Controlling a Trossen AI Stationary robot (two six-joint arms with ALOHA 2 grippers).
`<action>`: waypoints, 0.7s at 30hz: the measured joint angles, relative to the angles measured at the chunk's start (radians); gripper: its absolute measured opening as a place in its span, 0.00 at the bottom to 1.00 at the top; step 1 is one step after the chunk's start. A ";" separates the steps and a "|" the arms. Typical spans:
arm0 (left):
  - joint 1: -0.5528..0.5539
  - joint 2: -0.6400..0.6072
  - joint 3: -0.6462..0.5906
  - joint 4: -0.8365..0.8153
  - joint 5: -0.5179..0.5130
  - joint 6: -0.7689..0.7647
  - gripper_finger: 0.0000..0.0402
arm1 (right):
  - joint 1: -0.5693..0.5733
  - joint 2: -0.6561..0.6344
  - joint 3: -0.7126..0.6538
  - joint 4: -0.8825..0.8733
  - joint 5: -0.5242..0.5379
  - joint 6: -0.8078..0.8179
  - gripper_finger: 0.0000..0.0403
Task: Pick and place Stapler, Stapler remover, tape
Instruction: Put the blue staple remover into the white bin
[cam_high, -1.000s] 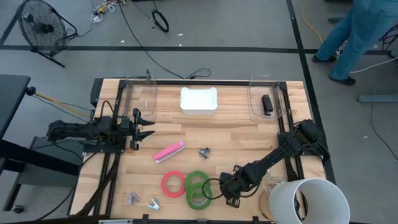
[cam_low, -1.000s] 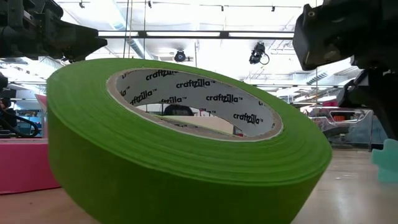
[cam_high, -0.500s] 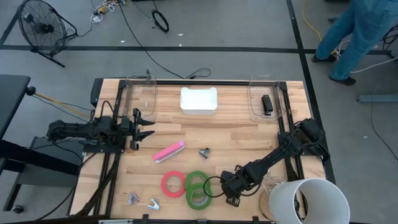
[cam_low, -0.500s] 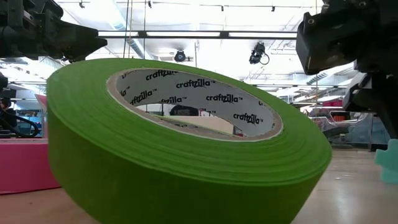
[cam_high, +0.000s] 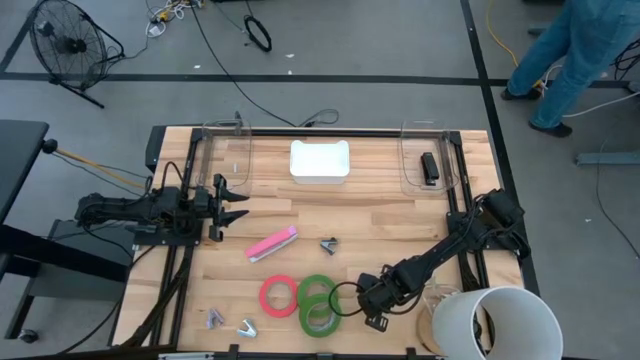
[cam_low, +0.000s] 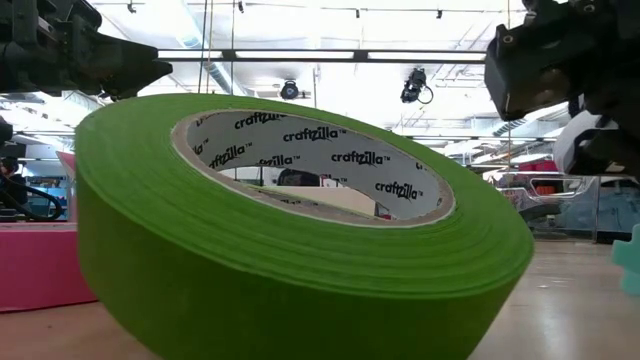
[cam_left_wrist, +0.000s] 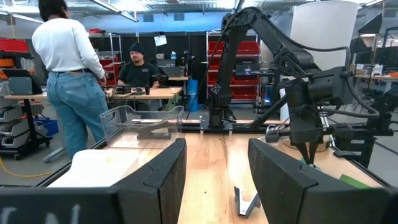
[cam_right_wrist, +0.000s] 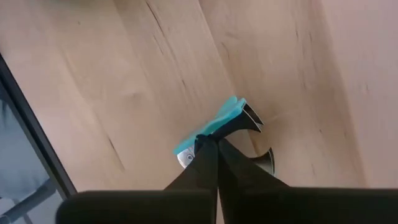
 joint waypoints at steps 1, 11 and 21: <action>0.000 0.000 0.000 0.000 0.000 0.000 0.44 | 0.000 0.000 0.000 0.000 0.001 0.003 0.00; 0.000 0.000 0.000 0.000 0.000 0.000 0.44 | -0.015 0.000 -0.002 0.041 -0.070 -0.002 0.03; 0.000 0.000 0.000 0.000 0.000 0.000 0.44 | -0.028 0.000 -0.001 0.050 -0.094 -0.021 0.19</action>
